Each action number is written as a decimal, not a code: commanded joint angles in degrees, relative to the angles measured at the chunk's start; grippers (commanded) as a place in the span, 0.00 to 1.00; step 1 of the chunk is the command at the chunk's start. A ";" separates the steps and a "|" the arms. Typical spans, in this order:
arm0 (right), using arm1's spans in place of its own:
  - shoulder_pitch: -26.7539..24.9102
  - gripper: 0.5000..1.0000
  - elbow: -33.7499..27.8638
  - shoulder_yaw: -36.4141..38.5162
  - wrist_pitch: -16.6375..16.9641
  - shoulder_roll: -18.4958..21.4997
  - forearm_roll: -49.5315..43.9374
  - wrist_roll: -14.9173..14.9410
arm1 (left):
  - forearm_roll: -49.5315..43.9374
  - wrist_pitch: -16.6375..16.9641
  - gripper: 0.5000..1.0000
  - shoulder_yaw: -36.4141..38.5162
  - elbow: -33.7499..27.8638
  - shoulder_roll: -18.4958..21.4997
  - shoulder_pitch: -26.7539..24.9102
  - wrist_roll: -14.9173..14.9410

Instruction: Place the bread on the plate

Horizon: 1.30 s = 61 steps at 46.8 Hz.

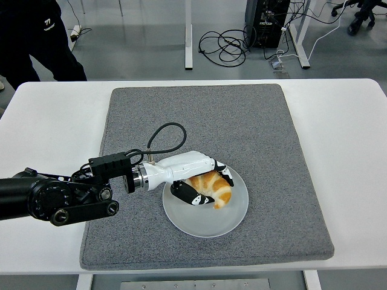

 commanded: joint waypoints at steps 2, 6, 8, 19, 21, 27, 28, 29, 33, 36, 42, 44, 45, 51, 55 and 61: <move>0.00 1.00 0.00 0.00 0.00 0.00 0.00 0.00 | -0.01 0.00 0.07 -0.03 -0.10 0.10 0.29 0.09; 0.00 1.00 0.00 0.00 0.00 0.00 0.00 0.00 | -0.01 0.00 0.20 -0.12 -0.10 0.45 0.55 0.09; 0.00 1.00 0.09 0.00 0.00 0.00 0.00 0.00 | -0.01 0.00 0.26 -0.12 -0.10 0.54 0.73 0.09; 0.00 1.00 0.09 0.00 0.00 0.00 0.00 0.00 | -0.62 0.00 0.47 -0.21 -0.27 0.89 0.91 0.00; 0.00 1.00 0.18 0.00 0.00 0.00 0.00 0.00 | -1.24 0.00 0.49 -0.21 -0.27 0.89 0.91 0.00; 0.00 1.00 0.09 -0.09 0.00 0.00 0.00 0.00 | -1.95 0.00 0.54 -0.21 -0.53 0.98 0.91 0.00; 0.00 1.00 0.18 0.00 0.00 0.00 0.00 0.00 | -1.95 0.00 0.55 -0.21 -0.62 0.98 0.91 0.00; 0.00 1.00 0.18 0.00 0.00 0.00 0.00 0.00 | -1.95 0.00 0.55 -0.21 -0.71 0.98 0.91 0.00; 0.00 1.00 0.18 0.00 0.00 0.00 0.00 0.00 | -1.95 0.00 0.57 -0.12 -0.97 1.60 0.91 0.00; 0.00 1.00 0.18 -0.09 0.00 0.00 0.00 0.00 | -1.95 -0.09 0.59 -0.12 -1.24 1.77 0.91 0.00; 0.00 1.00 0.18 0.00 0.00 0.00 0.00 0.00 | -2.03 -0.09 0.62 -0.21 -1.68 2.56 0.91 0.09; 0.00 1.00 0.18 0.00 0.00 0.00 0.00 0.00 | -2.03 -0.09 0.63 -0.21 -1.94 2.83 0.91 0.09; 0.00 1.00 0.18 -0.09 0.00 0.00 0.00 0.00 | -2.03 -0.09 0.63 -0.21 -2.03 3.00 0.91 0.09; 0.00 1.00 0.26 0.00 0.00 0.00 0.00 0.00 | -2.03 -0.44 0.65 -2.23 -2.12 3.97 0.73 0.09; 0.00 1.00 0.26 0.00 0.00 0.00 0.00 0.00 | -2.03 -0.62 0.66 -3.72 -2.38 4.41 0.64 0.09; 0.00 1.00 0.26 0.00 0.00 0.00 0.00 0.00 | -2.21 -0.62 0.67 -6.01 -2.82 4.76 0.64 0.17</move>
